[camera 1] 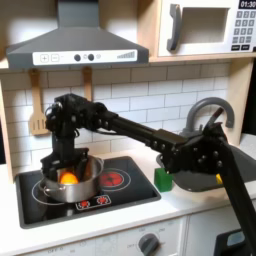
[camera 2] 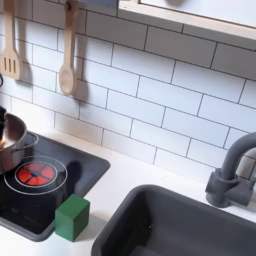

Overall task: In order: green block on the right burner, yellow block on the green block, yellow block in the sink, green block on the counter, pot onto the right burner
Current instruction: 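Slide the pot onto the right burner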

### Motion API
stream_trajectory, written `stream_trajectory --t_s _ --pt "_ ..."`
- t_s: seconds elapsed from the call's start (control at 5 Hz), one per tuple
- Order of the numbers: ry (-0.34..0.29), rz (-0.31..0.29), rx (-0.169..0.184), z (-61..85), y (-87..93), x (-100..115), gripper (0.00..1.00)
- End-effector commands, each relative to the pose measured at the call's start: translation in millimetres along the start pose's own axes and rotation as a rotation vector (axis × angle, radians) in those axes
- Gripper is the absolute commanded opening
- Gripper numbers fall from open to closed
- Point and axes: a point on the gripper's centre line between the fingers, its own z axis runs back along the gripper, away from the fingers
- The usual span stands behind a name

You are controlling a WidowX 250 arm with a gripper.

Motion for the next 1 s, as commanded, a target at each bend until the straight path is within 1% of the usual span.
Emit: stream_trajectory --t_s 0.0,0.2,0.4,0.6,0.8 --pt "-0.014 -0.077 -0.051 6.4 -36.4 -14 1.00" --pt "-0.026 -0.116 -0.072 8.8 -57.0 -17 1.00" --pt "-0.021 -0.140 -0.078 7.9 -66.4 -22 1.00" --pt "-0.025 -0.145 -0.077 10.0 -70.7 -25 1.00" --pt "-0.022 -0.153 -0.085 7.5 -75.7 -28 1.00"
